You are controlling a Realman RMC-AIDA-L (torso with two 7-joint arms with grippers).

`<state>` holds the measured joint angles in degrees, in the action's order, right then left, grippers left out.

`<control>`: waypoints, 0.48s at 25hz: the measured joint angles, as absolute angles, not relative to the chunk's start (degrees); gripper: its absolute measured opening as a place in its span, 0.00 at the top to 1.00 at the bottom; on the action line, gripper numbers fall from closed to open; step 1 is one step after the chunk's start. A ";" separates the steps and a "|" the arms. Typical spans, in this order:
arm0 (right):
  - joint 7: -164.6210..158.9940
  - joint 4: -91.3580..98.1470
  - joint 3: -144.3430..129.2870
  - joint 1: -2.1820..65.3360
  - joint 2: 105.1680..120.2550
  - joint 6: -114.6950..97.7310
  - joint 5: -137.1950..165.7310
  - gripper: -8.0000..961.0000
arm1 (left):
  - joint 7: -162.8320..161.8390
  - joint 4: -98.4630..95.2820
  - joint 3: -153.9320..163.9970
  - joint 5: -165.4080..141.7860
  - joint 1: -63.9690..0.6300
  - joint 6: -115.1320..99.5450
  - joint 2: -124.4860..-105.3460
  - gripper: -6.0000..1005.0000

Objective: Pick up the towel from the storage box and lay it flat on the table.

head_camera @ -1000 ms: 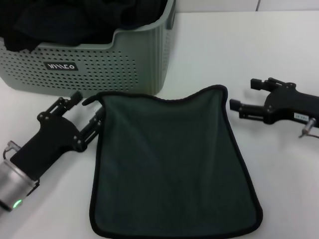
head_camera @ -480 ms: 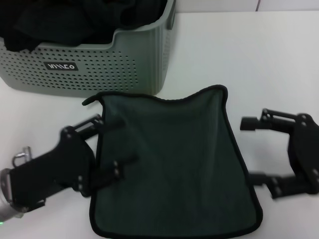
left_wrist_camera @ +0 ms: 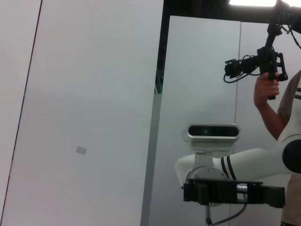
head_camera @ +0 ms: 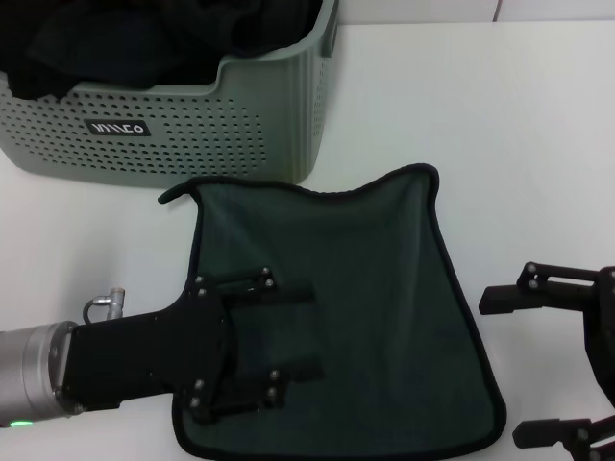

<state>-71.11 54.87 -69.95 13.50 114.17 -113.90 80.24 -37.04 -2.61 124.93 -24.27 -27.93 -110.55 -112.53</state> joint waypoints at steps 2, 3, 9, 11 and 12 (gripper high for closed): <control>-71.08 54.74 -69.92 13.47 114.32 -114.01 80.84 0.07 | -37.08 -2.62 124.86 -24.28 -27.94 -110.48 -112.54 0.38; -71.08 54.69 -69.94 13.48 114.36 -114.08 81.12 0.07 | -37.09 -2.66 124.74 -24.30 -27.94 -110.49 -112.55 0.38; -71.00 53.65 -70.08 14.04 114.43 -114.22 81.37 0.07 | -37.12 -2.65 124.74 -24.34 -27.41 -110.68 -112.65 0.38; -70.97 53.34 -70.01 14.12 114.43 -114.22 81.38 0.07 | -37.13 -2.63 124.76 -24.35 -27.19 -110.71 -112.73 0.38; -70.96 53.32 -70.02 14.13 114.43 -114.22 81.38 0.07 | -37.14 -2.63 124.75 -24.36 -27.13 -110.73 -112.74 0.38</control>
<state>-70.96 53.32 -70.02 14.13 114.43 -114.22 81.39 -37.14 -2.63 124.75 -24.36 -27.13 -110.73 -112.74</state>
